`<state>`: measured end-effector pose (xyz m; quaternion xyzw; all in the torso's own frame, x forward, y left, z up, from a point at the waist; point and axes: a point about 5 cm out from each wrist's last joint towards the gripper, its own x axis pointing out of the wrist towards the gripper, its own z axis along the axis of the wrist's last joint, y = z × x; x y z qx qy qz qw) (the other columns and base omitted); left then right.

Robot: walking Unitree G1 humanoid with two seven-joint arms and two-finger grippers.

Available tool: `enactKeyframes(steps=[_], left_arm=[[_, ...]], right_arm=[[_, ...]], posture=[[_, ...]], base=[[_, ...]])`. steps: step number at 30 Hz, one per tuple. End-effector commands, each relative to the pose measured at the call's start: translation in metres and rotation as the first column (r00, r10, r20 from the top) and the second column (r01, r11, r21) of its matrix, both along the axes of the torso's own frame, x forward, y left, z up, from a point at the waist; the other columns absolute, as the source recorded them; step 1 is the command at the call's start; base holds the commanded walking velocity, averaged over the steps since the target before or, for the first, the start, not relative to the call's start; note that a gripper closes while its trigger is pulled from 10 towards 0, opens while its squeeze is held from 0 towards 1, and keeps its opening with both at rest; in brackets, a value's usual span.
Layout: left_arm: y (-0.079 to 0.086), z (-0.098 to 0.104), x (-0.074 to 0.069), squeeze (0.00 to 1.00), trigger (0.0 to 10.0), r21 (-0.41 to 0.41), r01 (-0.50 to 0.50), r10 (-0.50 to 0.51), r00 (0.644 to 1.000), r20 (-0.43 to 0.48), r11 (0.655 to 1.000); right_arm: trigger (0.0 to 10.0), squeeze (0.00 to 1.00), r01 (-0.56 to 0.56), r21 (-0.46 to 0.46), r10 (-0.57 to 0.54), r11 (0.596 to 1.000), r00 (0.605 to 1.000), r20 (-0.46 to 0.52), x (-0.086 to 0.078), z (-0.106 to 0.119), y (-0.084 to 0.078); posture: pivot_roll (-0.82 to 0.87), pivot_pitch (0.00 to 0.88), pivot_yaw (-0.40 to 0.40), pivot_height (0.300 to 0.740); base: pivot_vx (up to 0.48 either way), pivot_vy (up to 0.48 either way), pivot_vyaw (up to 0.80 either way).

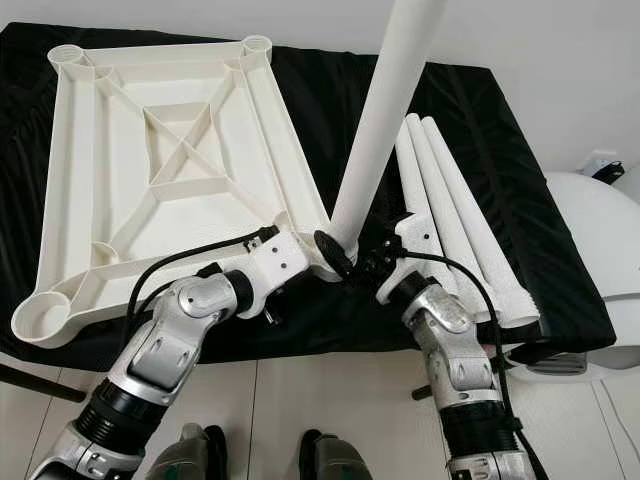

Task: Building children table

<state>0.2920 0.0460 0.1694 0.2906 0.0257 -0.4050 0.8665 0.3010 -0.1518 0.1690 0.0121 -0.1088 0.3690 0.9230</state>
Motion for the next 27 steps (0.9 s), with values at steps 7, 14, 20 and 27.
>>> enactKeyframes(steps=[7,14,20,27], left_arm=[[0.001,-0.004,-0.002,0.0,10.0,0.015,-0.006,0.006,1.0,0.024,1.0],[0.001,-0.003,-0.004,0.0,10.0,0.016,0.02,-0.02,0.999,0.027,1.0],[0.002,-0.004,-0.004,0.0,10.0,0.02,0.021,-0.021,0.999,0.027,1.0],[0.005,-0.006,-0.005,0.0,10.0,0.028,0.025,-0.026,0.999,0.02,0.999]], right_arm=[[10.0,0.0,-0.15,-0.019,0.15,0.988,0.988,-0.033,0.004,0.002,-0.002],[10.0,0.0,-0.212,-0.053,0.211,0.976,0.977,-0.024,0.015,0.01,-0.003],[10.0,0.0,-0.22,-0.071,0.219,0.973,0.976,-0.02,0.021,0.013,-0.006],[10.0,0.0,-0.24,-0.107,0.239,0.965,0.971,-0.018,0.027,0.015,-0.009]], posture=[[-0.06,0.138,-0.069,0.74],[-0.05,0.144,-0.068,0.74],[-0.05,0.146,-0.068,0.74],[-0.04,0.145,-0.066,0.74]], base=[[0.0,0.0,0.0],[0.0,0.0,0.0],[0.0,0.0,0.0],[0.0,0.0,0.0]])
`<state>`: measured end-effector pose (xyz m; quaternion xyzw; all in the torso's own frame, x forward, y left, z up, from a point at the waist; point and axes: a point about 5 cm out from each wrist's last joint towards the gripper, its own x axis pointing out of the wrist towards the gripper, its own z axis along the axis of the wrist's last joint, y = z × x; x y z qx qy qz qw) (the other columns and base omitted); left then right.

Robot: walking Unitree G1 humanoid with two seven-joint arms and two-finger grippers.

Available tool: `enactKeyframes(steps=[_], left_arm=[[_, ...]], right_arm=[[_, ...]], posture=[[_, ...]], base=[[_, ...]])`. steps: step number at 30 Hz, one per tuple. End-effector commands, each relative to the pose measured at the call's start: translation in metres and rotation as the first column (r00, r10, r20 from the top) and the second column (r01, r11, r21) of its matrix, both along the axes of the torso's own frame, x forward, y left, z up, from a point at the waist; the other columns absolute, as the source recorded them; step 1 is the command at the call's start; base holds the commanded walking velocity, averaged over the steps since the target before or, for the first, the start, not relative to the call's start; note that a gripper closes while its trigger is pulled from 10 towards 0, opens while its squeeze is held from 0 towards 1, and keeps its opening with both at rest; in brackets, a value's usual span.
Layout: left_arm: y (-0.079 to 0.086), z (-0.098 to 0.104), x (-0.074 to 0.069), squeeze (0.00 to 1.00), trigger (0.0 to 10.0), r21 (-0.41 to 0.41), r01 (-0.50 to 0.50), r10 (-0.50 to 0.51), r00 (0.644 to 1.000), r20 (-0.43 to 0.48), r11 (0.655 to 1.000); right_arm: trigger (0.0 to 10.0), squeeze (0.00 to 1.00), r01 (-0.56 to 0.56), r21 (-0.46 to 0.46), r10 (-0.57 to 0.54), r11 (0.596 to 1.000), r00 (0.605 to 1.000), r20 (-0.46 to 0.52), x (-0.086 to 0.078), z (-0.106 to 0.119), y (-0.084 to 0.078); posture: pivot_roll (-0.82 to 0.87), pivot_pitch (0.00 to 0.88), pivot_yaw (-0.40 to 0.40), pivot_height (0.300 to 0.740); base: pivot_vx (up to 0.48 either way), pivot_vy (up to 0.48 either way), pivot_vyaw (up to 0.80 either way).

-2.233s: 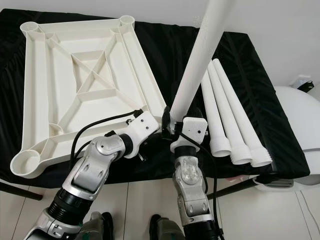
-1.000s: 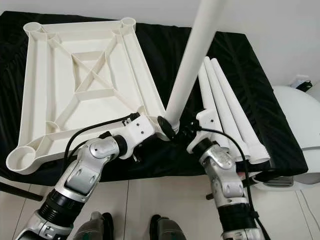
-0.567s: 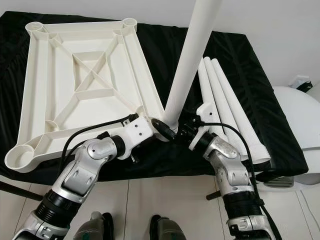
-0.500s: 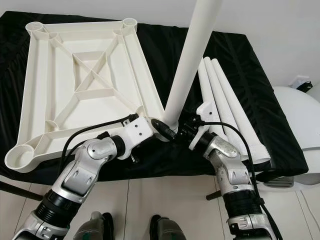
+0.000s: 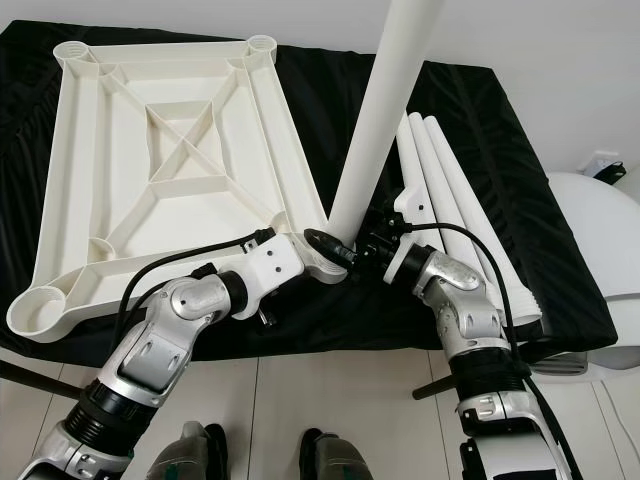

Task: Building children table

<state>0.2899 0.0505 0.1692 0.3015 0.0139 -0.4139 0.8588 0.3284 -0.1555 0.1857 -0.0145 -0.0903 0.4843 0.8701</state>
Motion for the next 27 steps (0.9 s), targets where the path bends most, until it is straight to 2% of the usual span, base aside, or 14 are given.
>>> enactKeyframes(steps=[1,17,27], left_arm=[[0.0004,-0.0059,-0.0032,0.0,10.0,0.015,-0.003,0.004,1.0,-0.003,1.0],[0.0003,-0.0055,-0.0033,0.0,10.0,0.021,0.011,-0.011,1.0,-0.001,1.0],[0.0024,-0.0057,-0.0045,0.0,10.0,0.024,0.011,-0.011,1.0,-0.005,1.0]], right_arm=[[10.0,0.0,0.003,-0.024,-0.003,1.0,1.0,-0.002,0.0001,-0.0021,-0.0058],[10.0,0.0,-0.022,-0.042,0.023,0.999,1.0,0.008,0.0022,-0.0016,-0.0076],[10.0,0.0,-0.057,-0.04,0.058,0.998,0.998,0.018,0.0024,-0.0043,0.0014]], posture=[[-0.04,0.143,-0.065,0.74],[-0.04,0.14,-0.055,0.74],[-0.03,0.147,-0.059,0.74]], base=[[0.0,0.0,0.0],[0.0,0.0,0.0],[0.0,0.0,0.0]])
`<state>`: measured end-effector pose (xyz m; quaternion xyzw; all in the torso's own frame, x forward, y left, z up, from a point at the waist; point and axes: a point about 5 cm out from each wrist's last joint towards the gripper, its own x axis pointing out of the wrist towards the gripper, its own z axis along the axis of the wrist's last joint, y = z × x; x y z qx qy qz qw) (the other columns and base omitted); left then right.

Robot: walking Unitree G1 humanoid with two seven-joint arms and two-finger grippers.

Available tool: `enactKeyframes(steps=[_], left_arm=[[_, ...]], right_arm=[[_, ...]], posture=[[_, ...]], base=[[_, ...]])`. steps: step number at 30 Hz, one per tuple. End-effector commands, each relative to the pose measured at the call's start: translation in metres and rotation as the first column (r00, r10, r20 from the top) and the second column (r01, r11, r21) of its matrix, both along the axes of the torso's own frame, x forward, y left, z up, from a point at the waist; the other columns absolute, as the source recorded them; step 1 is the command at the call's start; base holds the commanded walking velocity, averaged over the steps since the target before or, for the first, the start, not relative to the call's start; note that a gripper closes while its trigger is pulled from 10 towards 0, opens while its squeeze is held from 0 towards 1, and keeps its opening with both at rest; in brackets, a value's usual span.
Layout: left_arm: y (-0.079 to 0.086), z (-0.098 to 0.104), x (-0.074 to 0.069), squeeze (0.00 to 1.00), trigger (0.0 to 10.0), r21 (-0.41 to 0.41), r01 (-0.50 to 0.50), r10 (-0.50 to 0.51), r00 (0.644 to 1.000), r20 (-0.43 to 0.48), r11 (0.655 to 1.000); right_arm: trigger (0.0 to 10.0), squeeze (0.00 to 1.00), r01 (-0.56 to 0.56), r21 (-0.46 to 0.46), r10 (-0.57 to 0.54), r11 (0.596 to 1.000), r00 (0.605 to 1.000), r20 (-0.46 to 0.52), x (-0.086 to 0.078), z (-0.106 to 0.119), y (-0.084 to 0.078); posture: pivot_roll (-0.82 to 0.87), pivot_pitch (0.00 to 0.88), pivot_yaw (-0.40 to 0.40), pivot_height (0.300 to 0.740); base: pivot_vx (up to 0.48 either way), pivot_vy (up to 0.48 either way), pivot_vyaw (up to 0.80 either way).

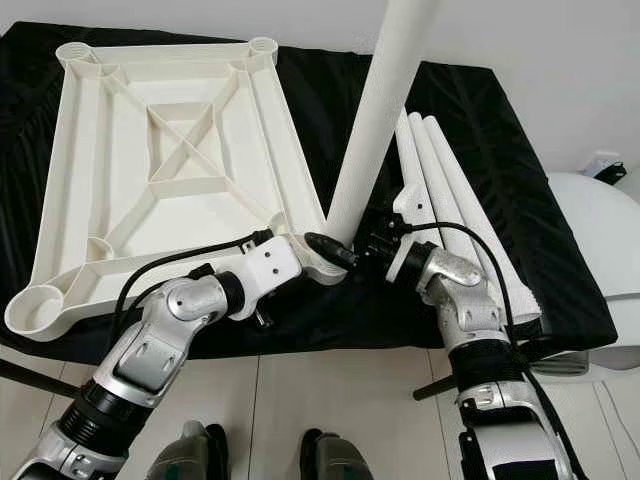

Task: Building children table

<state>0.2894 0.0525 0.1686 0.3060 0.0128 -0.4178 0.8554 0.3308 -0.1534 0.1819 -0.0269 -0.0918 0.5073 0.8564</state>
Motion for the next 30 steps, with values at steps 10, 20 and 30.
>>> enactKeyframes(steps=[10,20,30], left_arm=[[-0.001,-0.0044,-0.0056,0.0,10.0,0.014,0.011,-0.01,1.0,-0.009,1.0],[-0.0008,-0.0038,-0.0058,0.0,10.0,0.01,0.011,-0.011,1.0,-0.009,1.0],[0.0,-0.0035,-0.0056,0.0,10.0,0.011,0.008,-0.007,1.0,-0.008,1.0]], right_arm=[[0.0,0.0,-0.049,-0.02,0.049,0.999,0.999,0.003,-0.0003,-0.0019,0.0056],[0.0,0.0,-0.051,-0.026,0.051,0.998,0.999,0.006,-0.0016,-0.0037,0.0052],[10.0,0.0,-0.004,-0.012,0.004,1.0,1.0,0.001,-0.0059,-0.0073,0.0057]], posture=[[-0.03,0.155,-0.06,0.74],[-0.03,0.159,-0.062,0.74],[-0.04,0.155,-0.062,0.74]], base=[[0.0,0.0,0.0],[0.0,0.0,0.0],[0.0,0.0,0.0]])
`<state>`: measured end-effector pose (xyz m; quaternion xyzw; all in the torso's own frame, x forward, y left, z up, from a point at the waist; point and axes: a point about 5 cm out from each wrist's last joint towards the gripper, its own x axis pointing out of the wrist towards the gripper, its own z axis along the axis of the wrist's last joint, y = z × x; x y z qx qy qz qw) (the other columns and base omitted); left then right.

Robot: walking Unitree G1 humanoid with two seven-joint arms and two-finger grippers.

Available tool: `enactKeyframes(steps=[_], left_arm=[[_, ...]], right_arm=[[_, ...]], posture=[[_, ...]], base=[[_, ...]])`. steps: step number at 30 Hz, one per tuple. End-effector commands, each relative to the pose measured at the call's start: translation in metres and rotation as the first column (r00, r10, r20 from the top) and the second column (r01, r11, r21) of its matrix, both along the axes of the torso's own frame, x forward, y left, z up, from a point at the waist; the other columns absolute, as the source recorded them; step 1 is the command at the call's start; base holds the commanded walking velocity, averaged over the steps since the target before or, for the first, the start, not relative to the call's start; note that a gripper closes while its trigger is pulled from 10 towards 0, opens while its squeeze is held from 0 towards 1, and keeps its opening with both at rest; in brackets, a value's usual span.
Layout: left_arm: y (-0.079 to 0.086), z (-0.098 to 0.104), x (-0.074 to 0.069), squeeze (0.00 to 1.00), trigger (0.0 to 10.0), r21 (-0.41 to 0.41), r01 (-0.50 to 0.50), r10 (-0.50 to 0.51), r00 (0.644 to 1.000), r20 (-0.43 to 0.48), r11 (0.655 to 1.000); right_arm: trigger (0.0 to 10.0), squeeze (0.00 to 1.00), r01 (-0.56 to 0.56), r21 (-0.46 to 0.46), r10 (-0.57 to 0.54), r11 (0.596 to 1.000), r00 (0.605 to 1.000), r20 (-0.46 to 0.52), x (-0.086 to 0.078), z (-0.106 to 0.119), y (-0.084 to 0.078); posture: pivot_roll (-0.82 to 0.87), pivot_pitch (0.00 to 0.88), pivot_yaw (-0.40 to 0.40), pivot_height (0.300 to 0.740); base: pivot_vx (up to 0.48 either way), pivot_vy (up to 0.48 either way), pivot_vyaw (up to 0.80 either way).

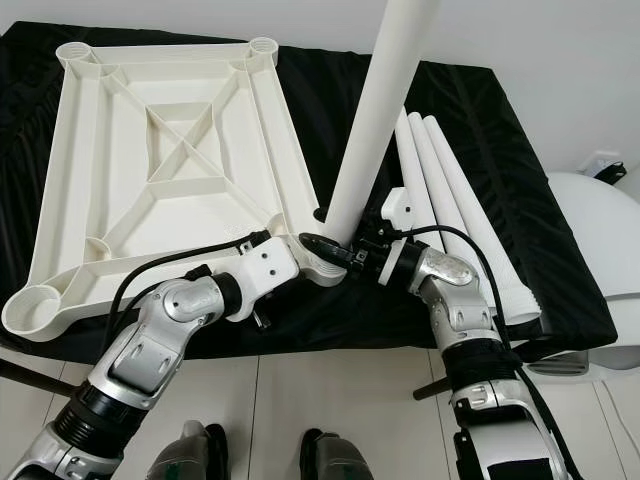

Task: Building children table

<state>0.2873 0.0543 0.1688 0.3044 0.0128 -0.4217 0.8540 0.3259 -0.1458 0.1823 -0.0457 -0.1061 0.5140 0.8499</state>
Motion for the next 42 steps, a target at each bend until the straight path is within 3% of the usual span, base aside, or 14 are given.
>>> enactKeyframes(steps=[1,13,25,28,31,34,36,38,39,41,42], left_arm=[[-0.002,-0.004,-0.003,0.0,10.0,0.012,-0.001,0.001,1.0,-0.004,1.0],[-0.002,-0.003,-0.001,0.0,10.0,0.007,-0.014,0.014,1.0,-0.001,1.0],[-0.003,-0.003,-0.001,0.0,10.0,0.003,-0.017,0.017,1.0,-0.007,1.0],[-0.002,-0.003,-0.001,0.0,10.0,0.003,-0.019,0.019,1.0,-0.008,1.0],[-0.002,-0.003,-0.001,0.0,10.0,0.001,-0.023,0.023,1.0,-0.009,1.0],[-0.001,-0.002,-0.001,0.0,10.0,0.0,-0.025,0.025,1.0,-0.009,1.0],[-0.001,-0.002,-0.001,0.0,10.0,0.0,-0.025,0.025,1.0,-0.009,1.0],[-0.002,-0.002,-0.001,0.0,10.0,-0.002,-0.024,0.024,1.0,-0.009,1.0],[-0.002,-0.002,-0.001,0.0,10.0,-0.002,-0.024,0.024,1.0,-0.009,1.0],[-0.003,-0.001,0.0,0.0,10.0,-0.003,-0.022,0.022,1.0,-0.008,1.0],[-0.003,-0.001,0.0,0.0,10.0,-0.003,-0.022,0.022,1.0,-0.008,1.0]], right_arm=[[10.0,0.0,0.023,0.013,-0.023,1.0,0.999,-0.039,-0.003,-0.008,-0.001],[10.0,0.0,0.195,0.07,-0.195,0.978,0.981,-0.008,-0.015,-0.009,0.006],[10.0,0.0,0.375,0.118,-0.376,0.919,0.926,-0.019,-0.025,-0.014,0.018],[10.0,0.0,0.445,0.146,-0.444,0.884,0.895,-0.036,-0.029,-0.015,0.026],[10.0,0.0,0.578,0.189,-0.574,0.794,0.815,-0.079,-0.03,-0.017,0.035],[10.0,0.0,0.613,0.21,-0.603,0.762,0.789,-0.113,-0.031,-0.019,0.041],[10.0,0.0,0.613,0.21,-0.603,0.762,0.789,-0.113,-0.031,-0.019,0.041],[10.0,0.0,0.676,0.202,-0.663,0.709,0.736,-0.135,-0.028,-0.022,0.045],[10.0,0.0,0.676,0.202,-0.663,0.709,0.736,-0.135,-0.028,-0.022,0.045],[10.0,0.0,0.742,0.196,-0.727,0.641,0.669,-0.156,-0.026,-0.024,0.049],[10.0,0.0,0.742,0.196,-0.727,0.641,0.669,-0.156,-0.026,-0.024,0.049]], posture=[[-0.04,0.155,-0.062,0.74],[-0.05,0.149,-0.062,0.74],[-0.05,0.161,-0.059,0.74],[-0.05,0.162,-0.06,0.74],[-0.05,0.164,-0.061,0.74],[-0.05,0.164,-0.059,0.74],[-0.05,0.164,-0.059,0.74],[-0.05,0.163,-0.056,0.74],[-0.05,0.163,-0.056,0.74],[-0.05,0.162,-0.055,0.74],[-0.05,0.162,-0.055,0.74]], base=[[0.0,0.0,0.0],[0.0,0.0,0.0],[0.0,0.0,0.0],[0.0,0.0,0.0],[0.0,0.0,0.0],[0.0,0.0,0.0],[0.0,0.0,0.0],[0.0,0.0,0.0],[0.0,0.0,0.0],[0.0,0.0,0.0],[0.0,0.0,0.0]])
